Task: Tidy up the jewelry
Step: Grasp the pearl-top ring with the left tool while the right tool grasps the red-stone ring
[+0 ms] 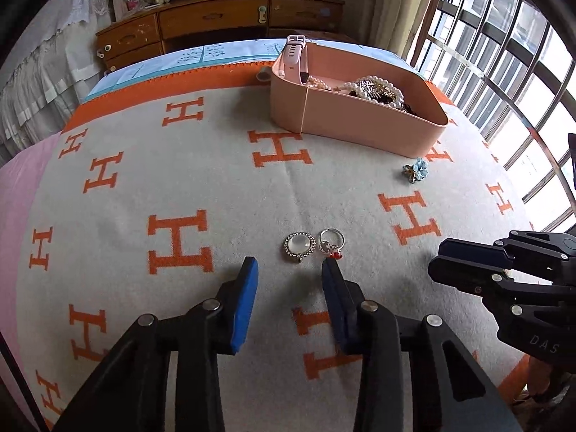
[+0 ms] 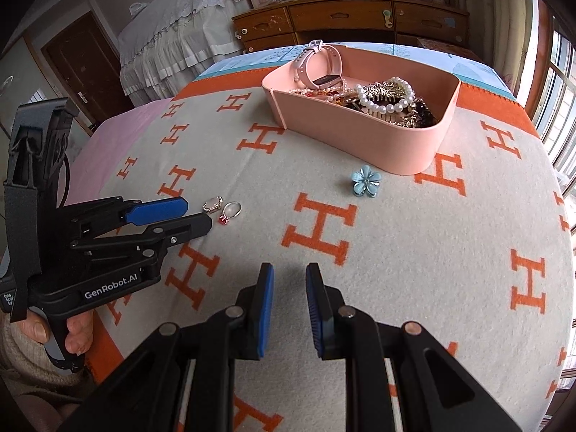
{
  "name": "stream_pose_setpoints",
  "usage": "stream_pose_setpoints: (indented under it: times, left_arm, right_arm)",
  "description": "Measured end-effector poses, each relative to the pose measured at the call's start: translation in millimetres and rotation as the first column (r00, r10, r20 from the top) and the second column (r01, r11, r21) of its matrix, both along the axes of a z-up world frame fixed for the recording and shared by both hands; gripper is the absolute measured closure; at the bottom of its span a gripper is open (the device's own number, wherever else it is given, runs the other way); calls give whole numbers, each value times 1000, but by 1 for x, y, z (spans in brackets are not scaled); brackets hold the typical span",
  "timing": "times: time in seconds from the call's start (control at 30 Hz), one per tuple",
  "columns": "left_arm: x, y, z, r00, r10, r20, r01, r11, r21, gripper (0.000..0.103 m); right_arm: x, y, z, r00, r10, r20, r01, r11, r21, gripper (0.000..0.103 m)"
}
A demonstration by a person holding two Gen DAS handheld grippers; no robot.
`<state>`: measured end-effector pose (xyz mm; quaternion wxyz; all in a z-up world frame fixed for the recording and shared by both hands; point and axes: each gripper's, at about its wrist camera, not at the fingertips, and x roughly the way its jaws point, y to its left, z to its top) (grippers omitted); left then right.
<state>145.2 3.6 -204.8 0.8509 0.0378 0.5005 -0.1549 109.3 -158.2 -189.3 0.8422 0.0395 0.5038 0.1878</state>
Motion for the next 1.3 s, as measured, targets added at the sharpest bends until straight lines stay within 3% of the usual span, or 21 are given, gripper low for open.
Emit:
stream_pose_setpoints:
  times: [0.27, 0.9, 1.23, 1.3]
  left_arm:
    - [12, -13, -1, 1000, 24, 14, -25, 998, 64, 68]
    - [8, 13, 0, 988, 151, 9, -151, 984, 89, 68]
    - [8, 16, -2, 987, 159, 22, -160, 983, 88, 68]
    - [7, 17, -1, 987, 156, 27, -157, 984, 82, 80]
  right_arm:
    - [-2, -6, -5, 1000, -6, -2, 6, 999, 31, 84]
    - [-4, -25, -8, 1000, -28, 9, 27, 995, 95, 84]
    - [-4, -25, -8, 1000, -28, 10, 27, 995, 92, 84]
    - [-4, -24, -7, 1000, -27, 13, 26, 996, 83, 84]
